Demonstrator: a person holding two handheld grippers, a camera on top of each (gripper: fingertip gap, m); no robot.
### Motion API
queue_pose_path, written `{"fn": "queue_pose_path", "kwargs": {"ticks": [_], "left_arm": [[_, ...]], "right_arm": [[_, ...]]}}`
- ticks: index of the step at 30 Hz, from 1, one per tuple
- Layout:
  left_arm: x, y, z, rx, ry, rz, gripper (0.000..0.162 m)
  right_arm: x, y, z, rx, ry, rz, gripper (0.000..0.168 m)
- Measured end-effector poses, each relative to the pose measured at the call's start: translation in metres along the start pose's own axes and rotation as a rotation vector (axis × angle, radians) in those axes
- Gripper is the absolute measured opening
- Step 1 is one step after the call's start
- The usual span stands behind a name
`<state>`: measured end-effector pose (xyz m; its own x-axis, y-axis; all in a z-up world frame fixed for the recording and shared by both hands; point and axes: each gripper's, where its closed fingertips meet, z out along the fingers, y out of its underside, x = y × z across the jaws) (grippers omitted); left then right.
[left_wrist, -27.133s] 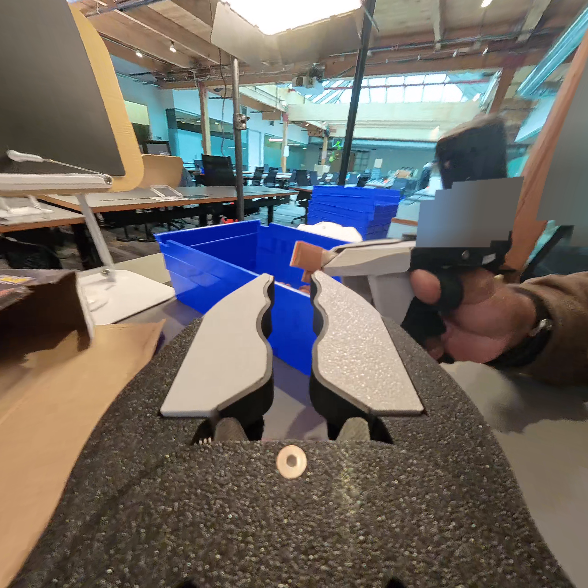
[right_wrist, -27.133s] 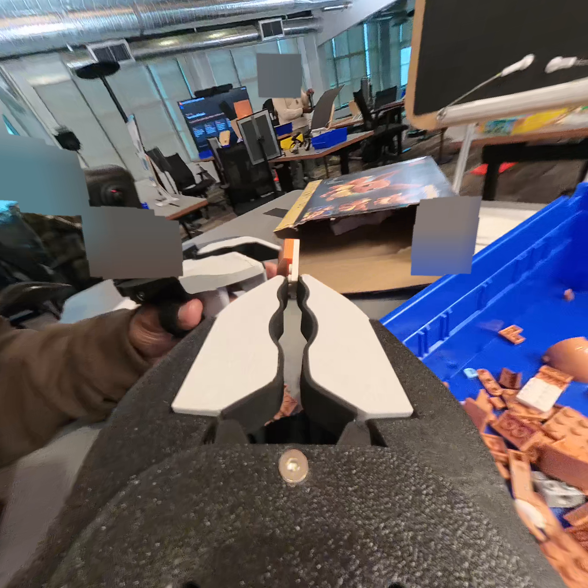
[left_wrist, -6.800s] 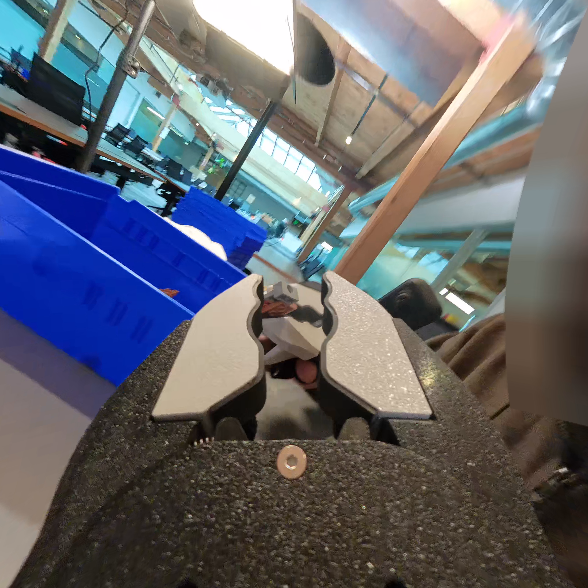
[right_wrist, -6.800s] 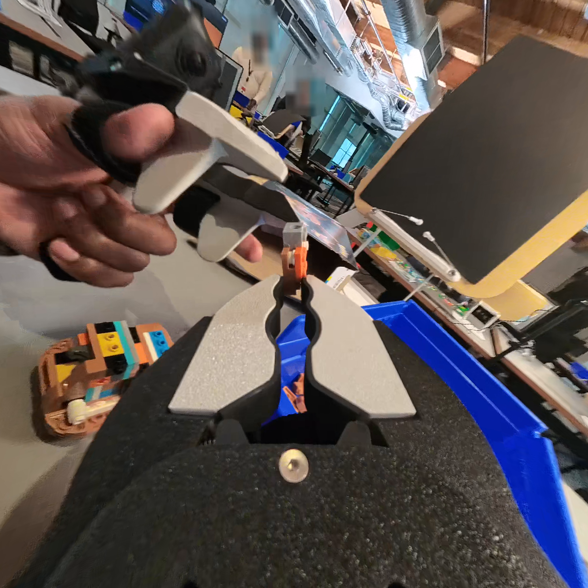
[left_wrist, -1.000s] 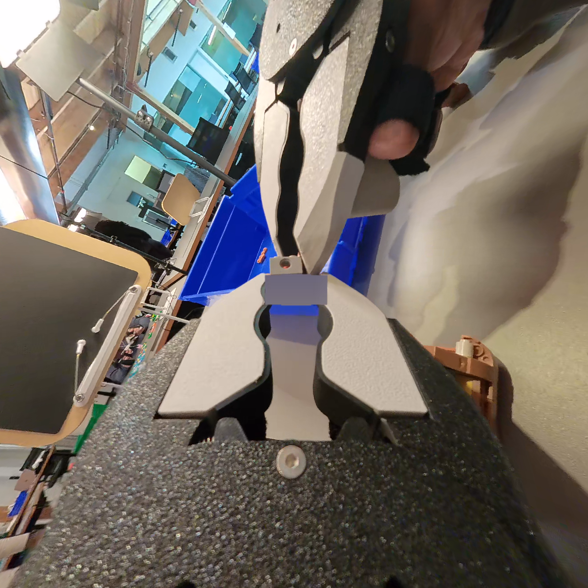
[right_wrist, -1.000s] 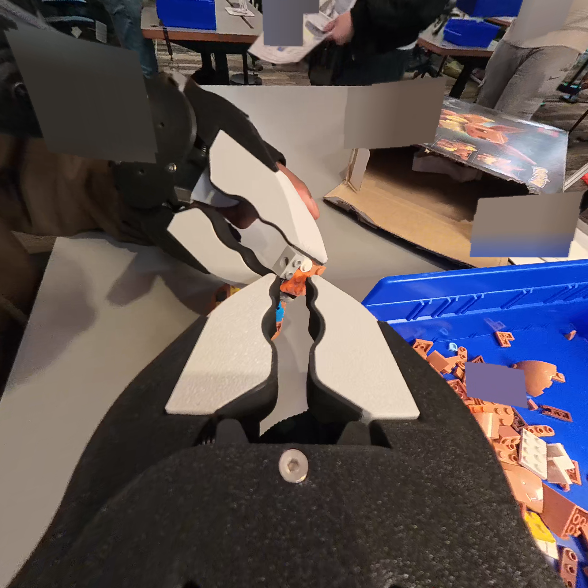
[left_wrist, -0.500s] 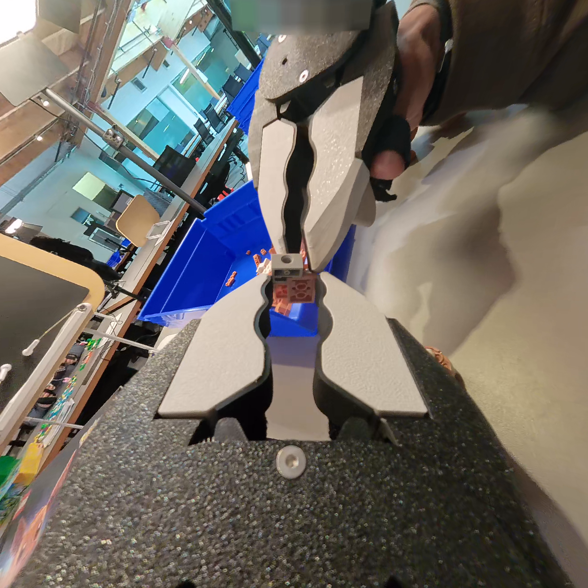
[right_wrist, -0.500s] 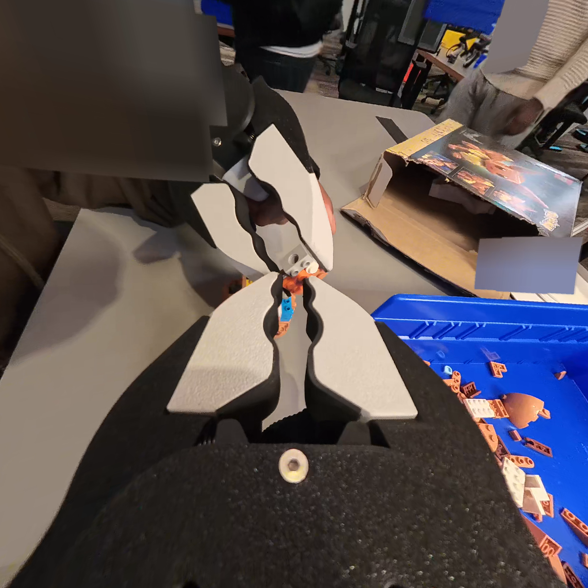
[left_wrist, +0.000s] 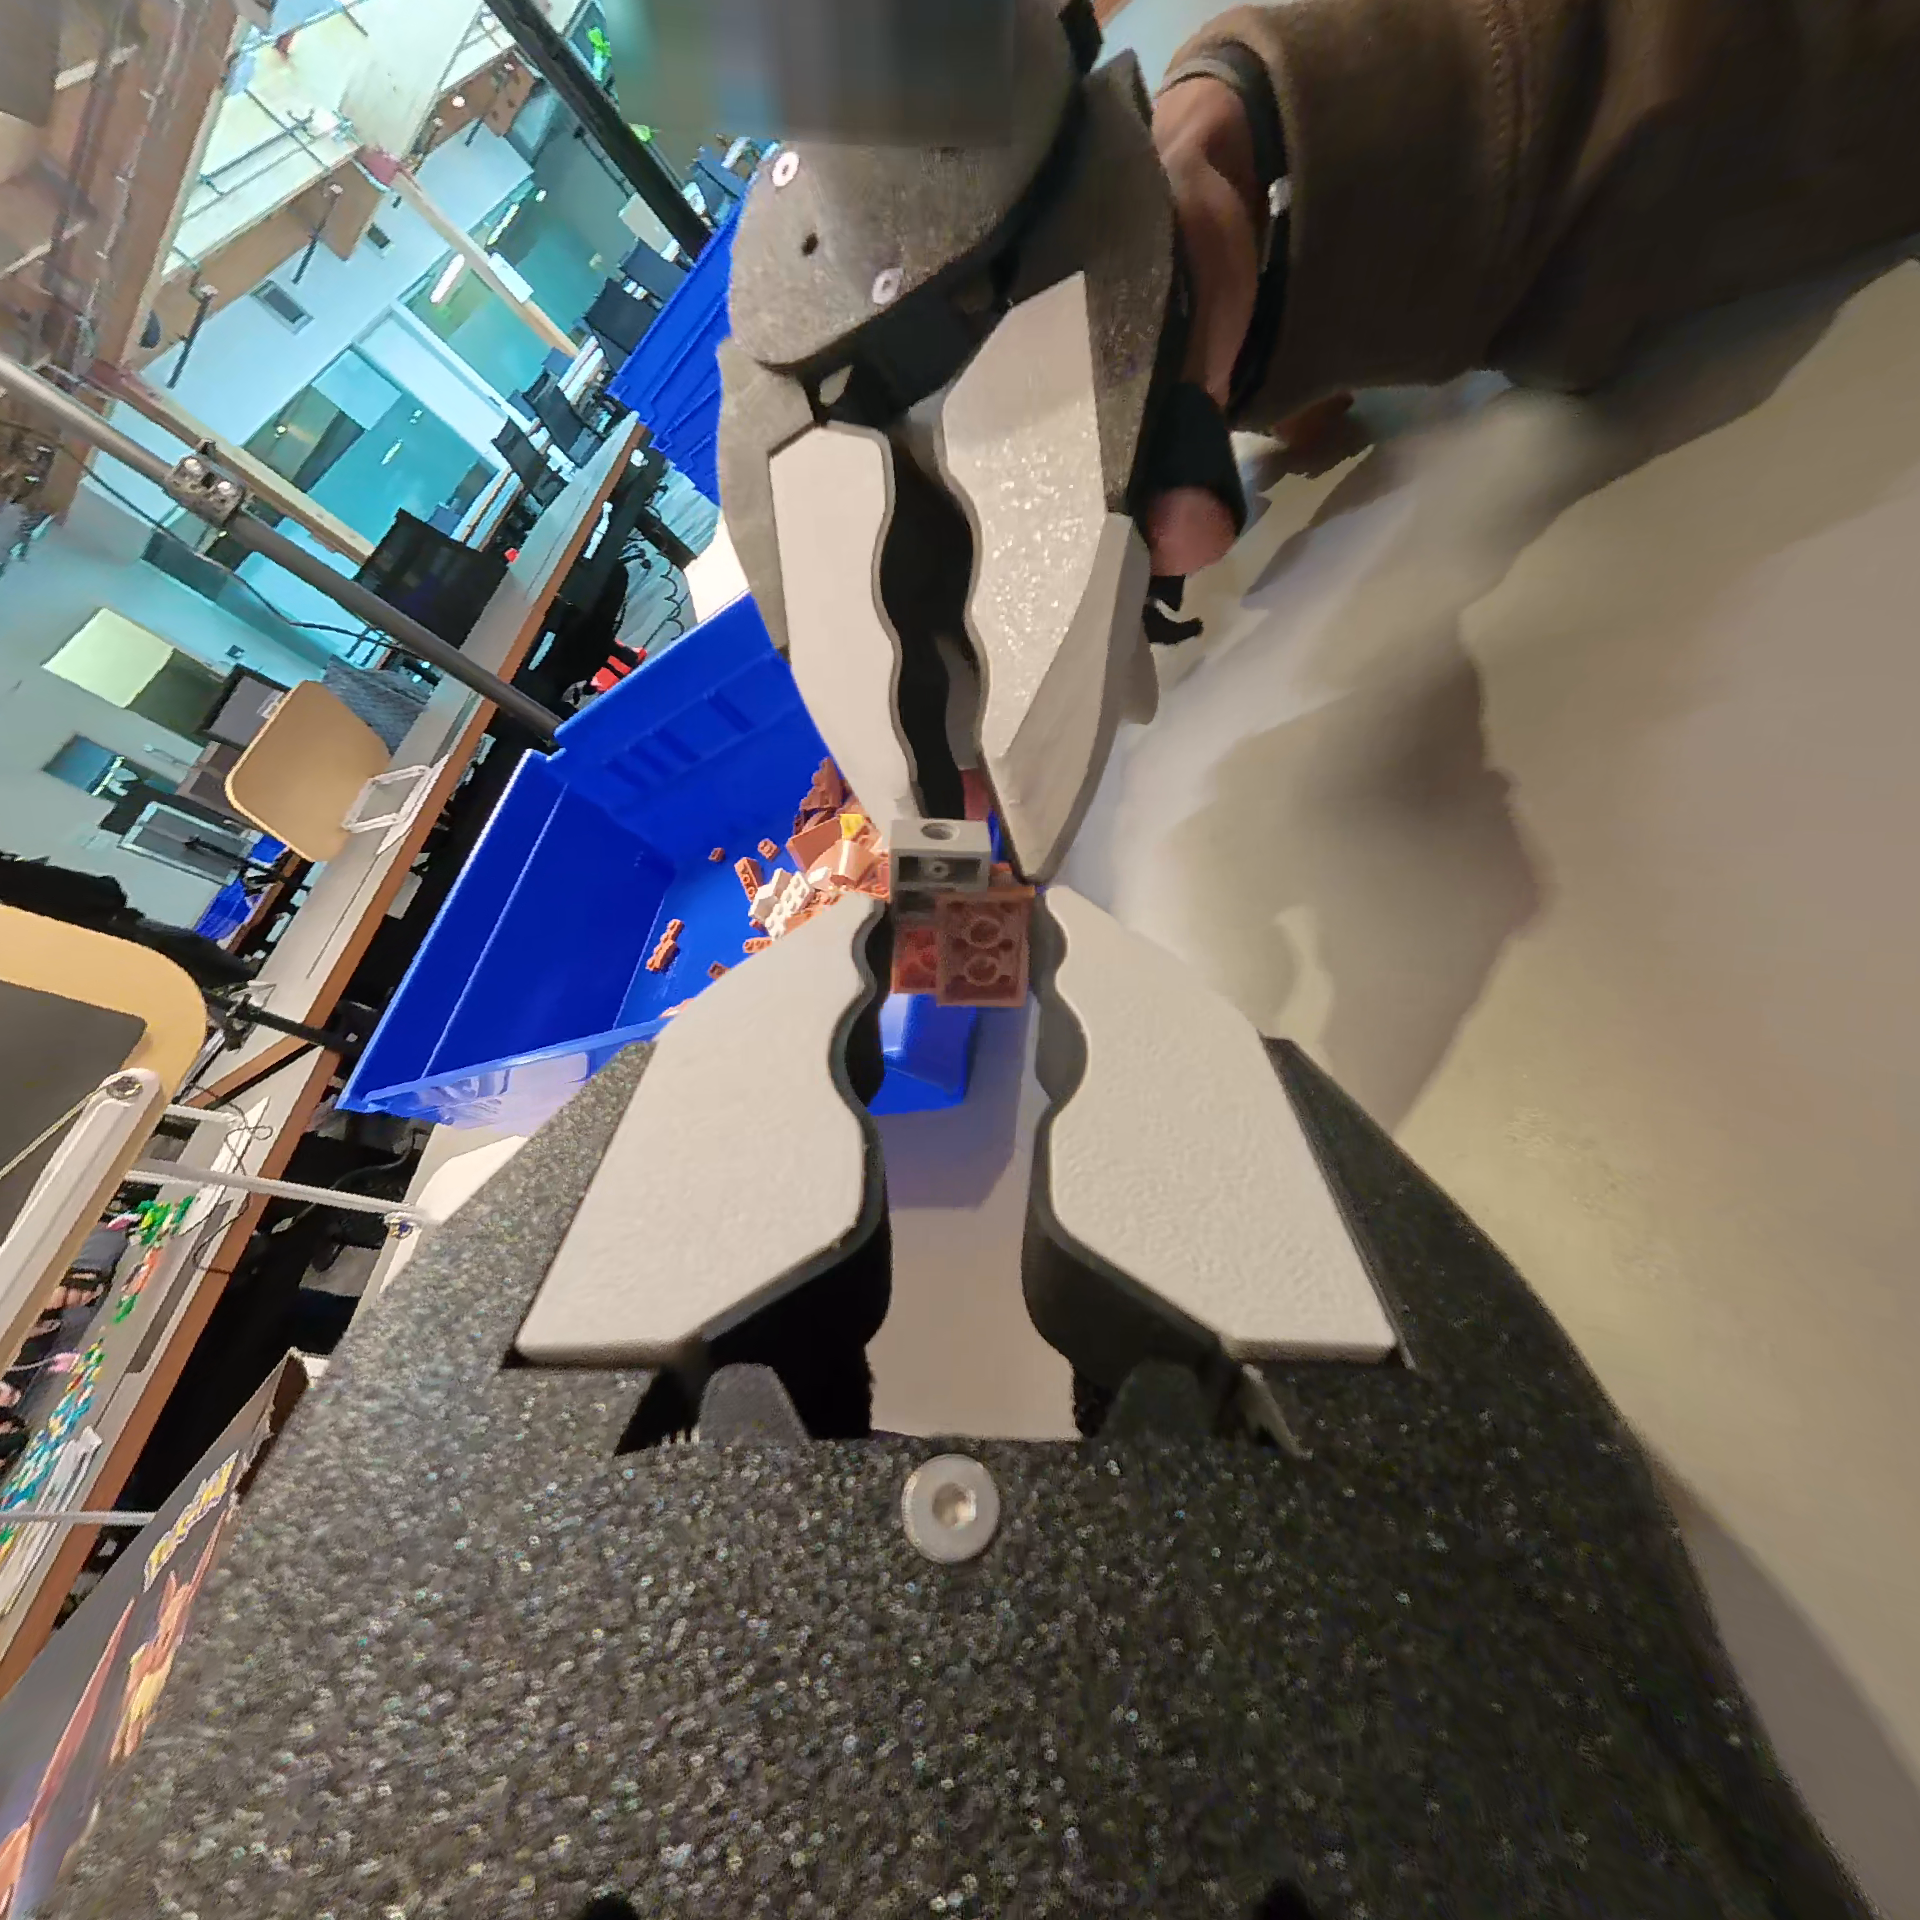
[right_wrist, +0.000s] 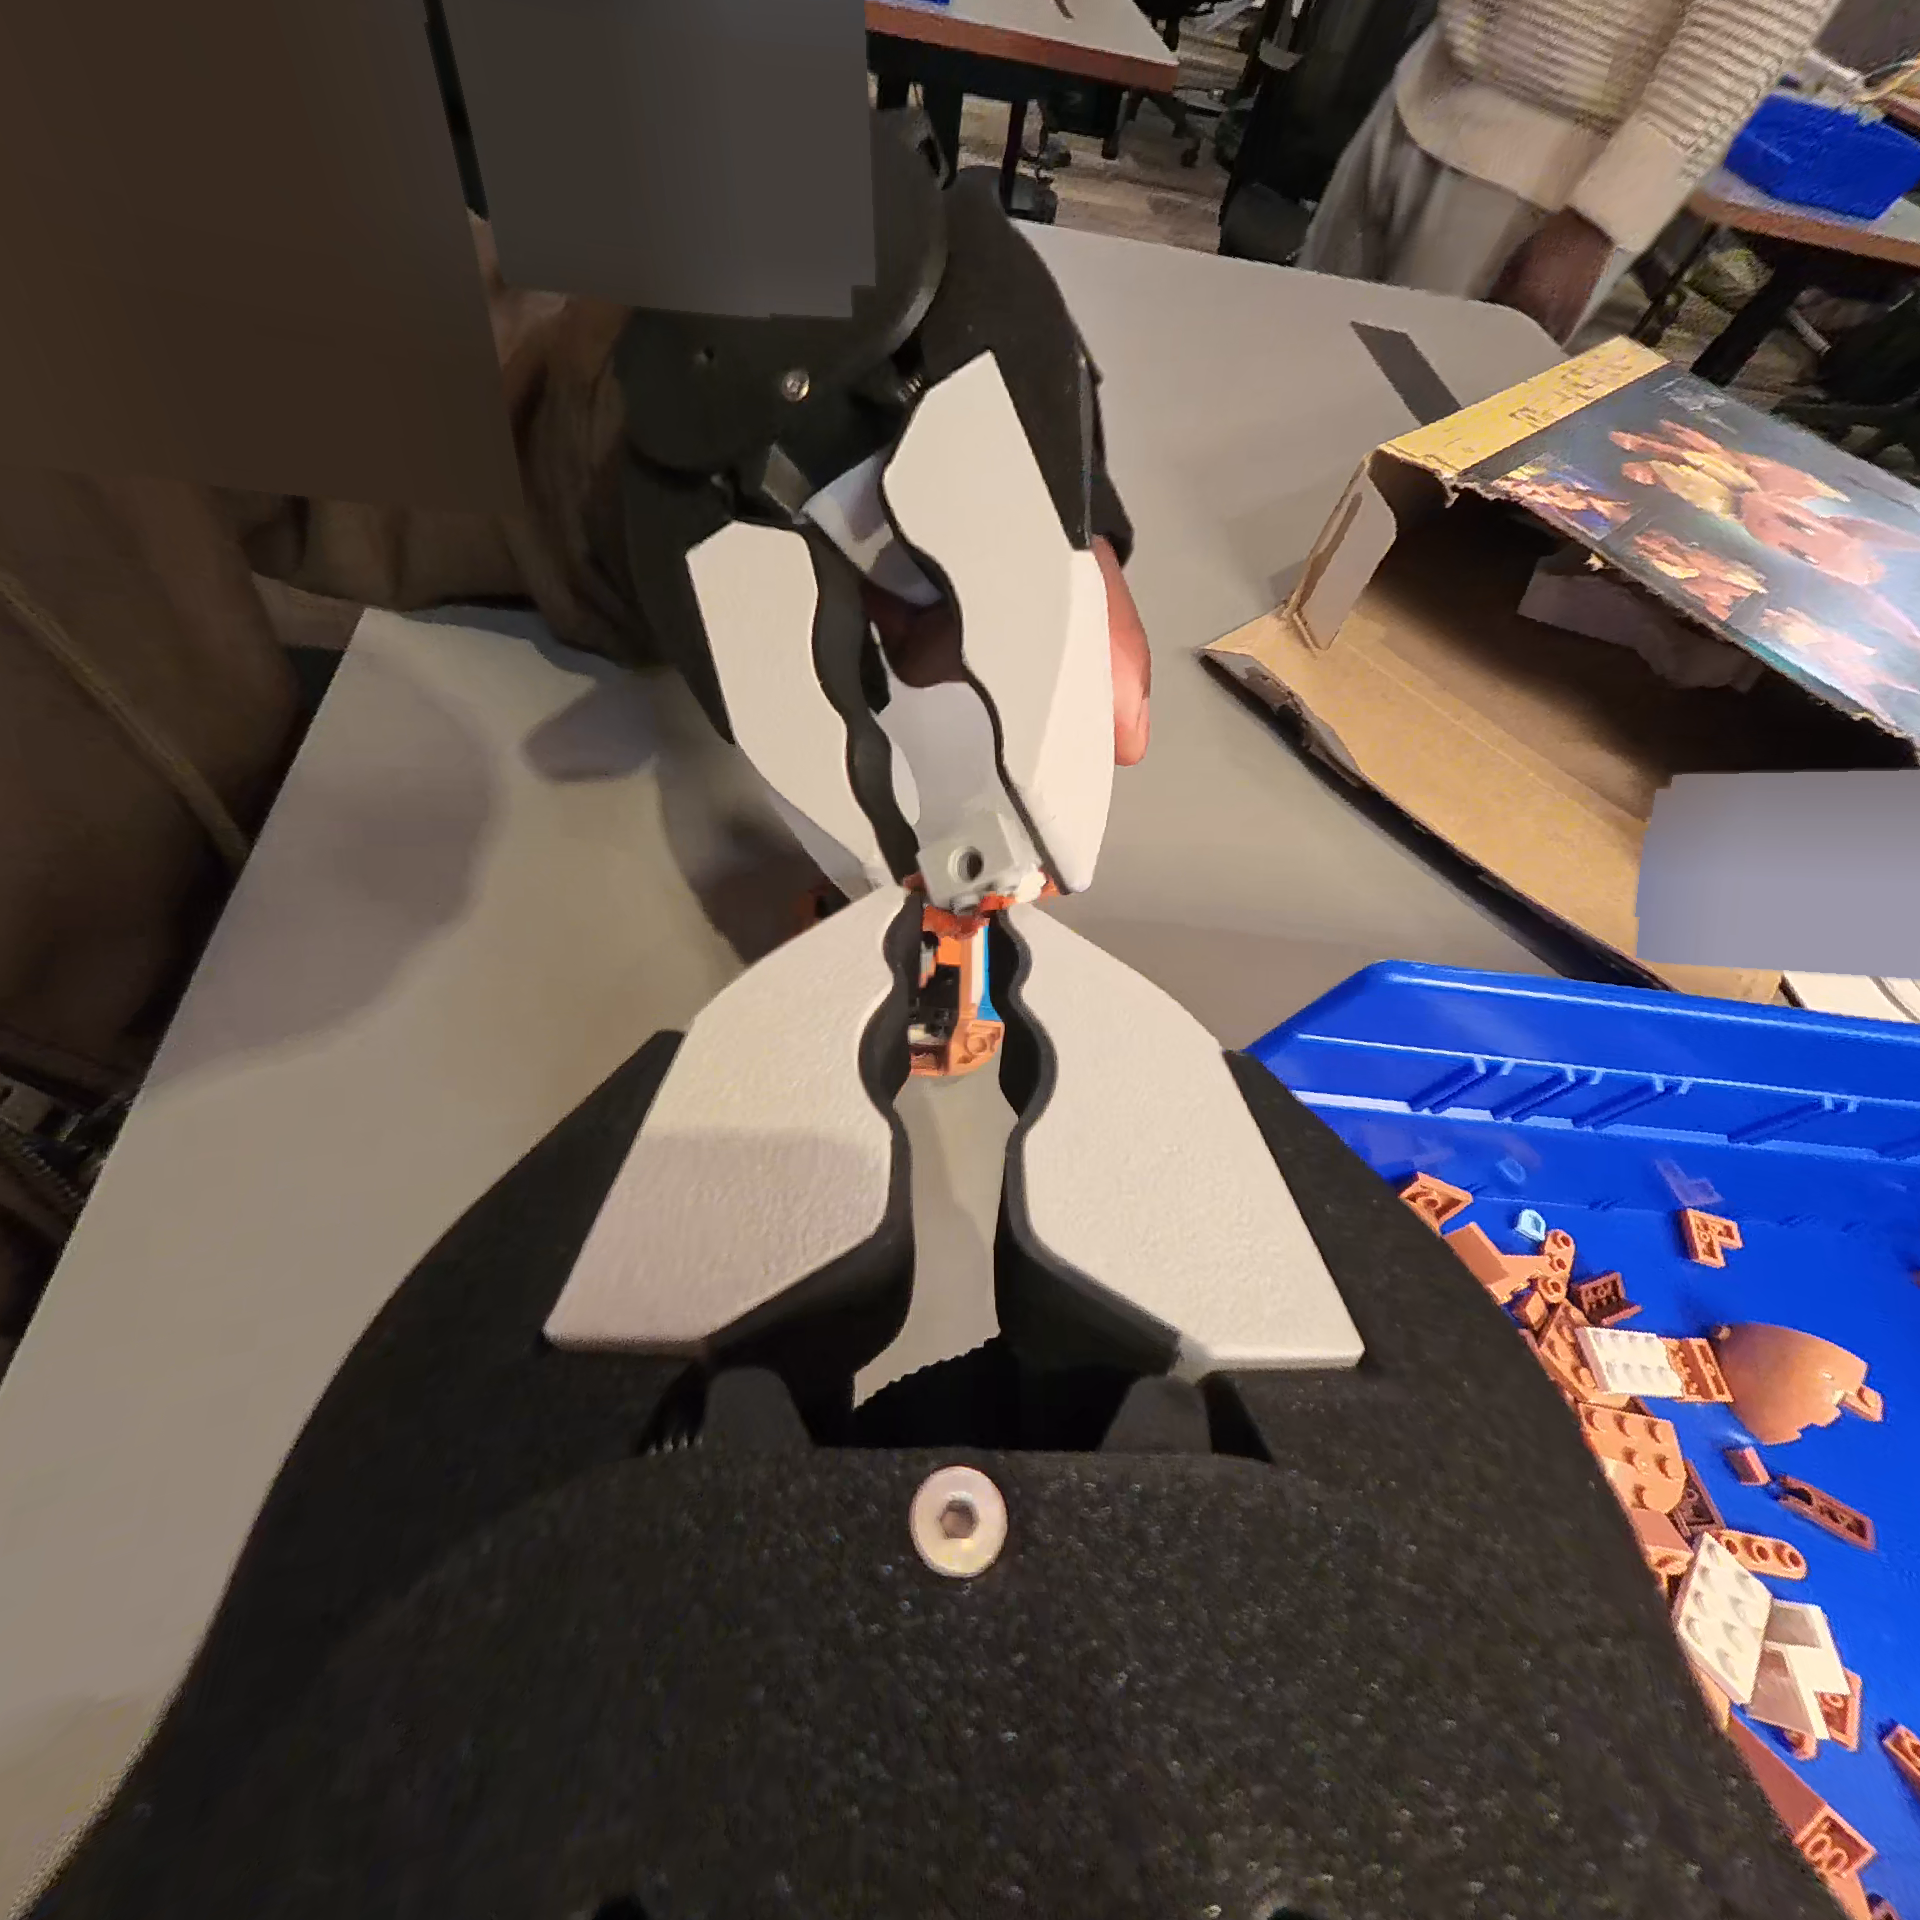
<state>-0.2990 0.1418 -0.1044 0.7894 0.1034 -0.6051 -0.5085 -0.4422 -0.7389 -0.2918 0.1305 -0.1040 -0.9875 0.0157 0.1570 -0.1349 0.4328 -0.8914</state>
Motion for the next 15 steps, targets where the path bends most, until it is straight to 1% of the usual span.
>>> {"fn": "queue_pose_path", "kwargs": {"ticks": [7,8,10,12,15], "left_arm": [[0.009,-0.004,-0.004,0.033,0.088,-0.033,0.025],[0.01,-0.003,-0.004,0.038,0.102,-0.045,0.026],[0.01,-0.003,-0.007,0.059,0.132,-0.091,0.025],[0.012,-0.016,-0.011,0.145,0.173,-0.153,0.025],[0.007,-0.017,-0.008,0.137,0.145,-0.185,0.025]], "right_arm": [[-0.01,0.001,0.0,-0.02,-0.043,-0.046,0.011],[-0.012,0.003,0.0,-0.032,-0.053,-0.06,0.0],[-0.008,0.004,0.0,-0.042,-0.02,-0.094,0.0],[-0.007,0.005,0.002,-0.046,-0.01,-0.091,0.0],[-0.002,0.005,0.003,-0.038,0.023,-0.08,0.0]]}}
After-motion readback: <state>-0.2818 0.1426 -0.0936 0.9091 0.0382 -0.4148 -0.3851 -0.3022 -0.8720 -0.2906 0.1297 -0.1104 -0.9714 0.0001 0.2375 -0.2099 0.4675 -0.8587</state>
